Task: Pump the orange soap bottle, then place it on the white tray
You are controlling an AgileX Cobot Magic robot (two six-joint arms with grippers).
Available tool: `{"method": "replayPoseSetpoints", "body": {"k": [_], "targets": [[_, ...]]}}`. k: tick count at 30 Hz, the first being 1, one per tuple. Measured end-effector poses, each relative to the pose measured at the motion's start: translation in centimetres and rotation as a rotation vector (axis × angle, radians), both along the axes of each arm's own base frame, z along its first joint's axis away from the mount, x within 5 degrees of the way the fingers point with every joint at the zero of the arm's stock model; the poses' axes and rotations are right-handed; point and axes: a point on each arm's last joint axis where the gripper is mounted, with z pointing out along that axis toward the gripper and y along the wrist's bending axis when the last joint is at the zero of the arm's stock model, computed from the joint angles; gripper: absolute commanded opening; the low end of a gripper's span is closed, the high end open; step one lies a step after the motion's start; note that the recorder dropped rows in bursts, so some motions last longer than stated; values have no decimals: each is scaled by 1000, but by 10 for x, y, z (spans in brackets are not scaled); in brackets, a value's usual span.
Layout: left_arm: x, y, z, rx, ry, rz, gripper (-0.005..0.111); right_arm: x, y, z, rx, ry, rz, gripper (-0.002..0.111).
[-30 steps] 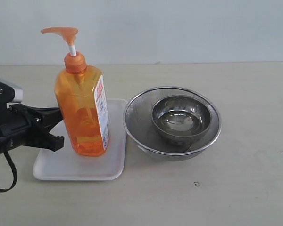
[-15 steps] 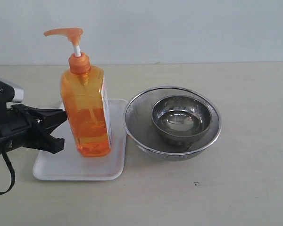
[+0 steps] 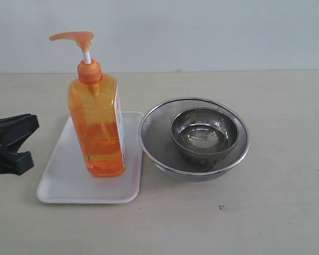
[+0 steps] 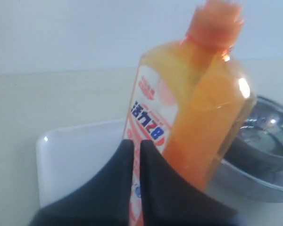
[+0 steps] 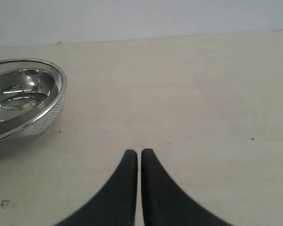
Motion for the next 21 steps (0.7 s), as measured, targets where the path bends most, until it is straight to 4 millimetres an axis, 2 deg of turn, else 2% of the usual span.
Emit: {"method": "replayPoseSetpoints", "body": {"k": [5, 10, 16, 21], "targets": [[-36, 5, 14, -115, -89, -8, 5, 0, 0, 0, 0, 0, 0, 0], [-64, 5, 17, -195, -149, -58, 5, 0, 0, 0, 0, 0, 0, 0], [-81, 0, 26, -292, -172, -152, 5, 0, 0, 0, 0, 0, 0, 0], [-89, -3, 28, -272, -192, -212, 5, 0, 0, 0, 0, 0, 0, 0]]}}
